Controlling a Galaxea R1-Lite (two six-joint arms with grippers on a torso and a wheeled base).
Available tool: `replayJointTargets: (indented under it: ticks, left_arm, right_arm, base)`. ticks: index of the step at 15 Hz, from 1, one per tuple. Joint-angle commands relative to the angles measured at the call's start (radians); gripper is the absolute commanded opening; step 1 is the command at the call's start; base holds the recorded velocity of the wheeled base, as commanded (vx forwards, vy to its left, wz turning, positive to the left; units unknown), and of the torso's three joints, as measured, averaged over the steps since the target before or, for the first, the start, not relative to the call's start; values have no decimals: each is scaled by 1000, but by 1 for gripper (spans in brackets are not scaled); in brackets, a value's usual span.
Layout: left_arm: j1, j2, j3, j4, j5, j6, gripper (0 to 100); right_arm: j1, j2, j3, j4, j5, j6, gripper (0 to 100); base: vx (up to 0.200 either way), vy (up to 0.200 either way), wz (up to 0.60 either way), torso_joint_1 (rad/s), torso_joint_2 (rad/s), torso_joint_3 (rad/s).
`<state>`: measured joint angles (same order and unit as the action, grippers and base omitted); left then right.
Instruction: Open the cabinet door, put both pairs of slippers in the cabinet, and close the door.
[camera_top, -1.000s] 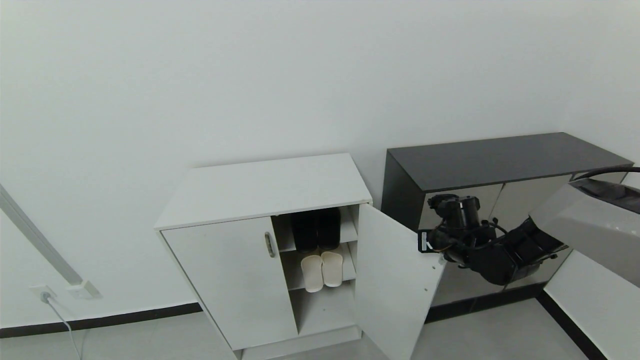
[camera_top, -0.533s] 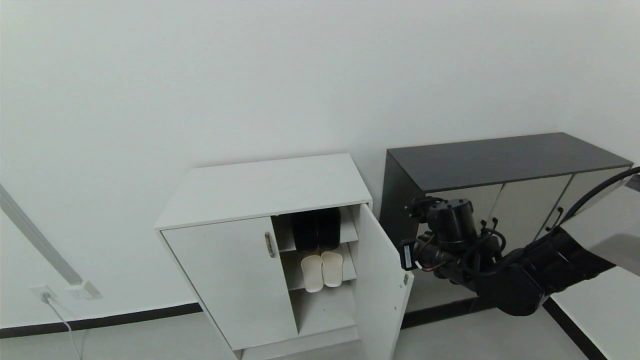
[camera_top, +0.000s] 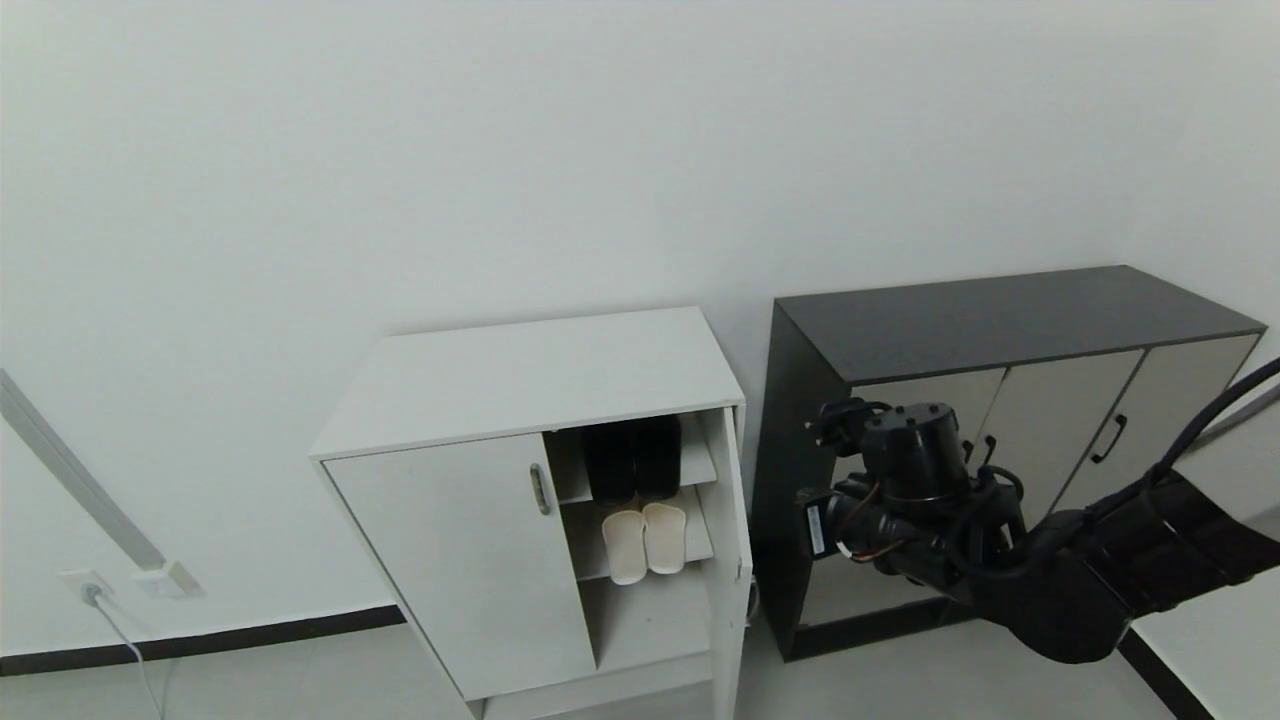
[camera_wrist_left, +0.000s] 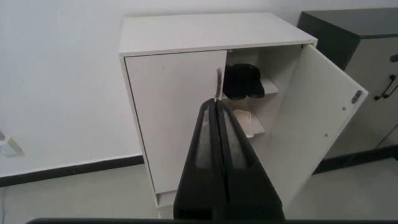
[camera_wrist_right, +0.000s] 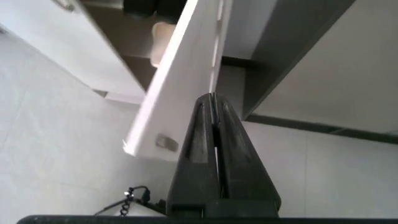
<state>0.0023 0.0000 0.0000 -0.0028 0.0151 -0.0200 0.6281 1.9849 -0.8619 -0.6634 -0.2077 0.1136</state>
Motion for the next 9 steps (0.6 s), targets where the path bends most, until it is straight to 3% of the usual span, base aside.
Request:
replayJointTargets:
  ticks: [1,4,9]
  left_arm:
    - [1,0,0,0,0,0,0]
    - [-1,0,0,0,0,0,0]
    - [1,0,0,0,0,0,0]
  right_arm:
    - [9,-5,29,-30,22,-3,0]
    - [9,-1,55,-65,33,-28,0]
    - [1,5,60,-76,33,-40,0]
  base:
    - [0,0,600,-2,2,-2]
    - [0,0,600,2,1,-1]
    - [0,0,0,0,0,0]
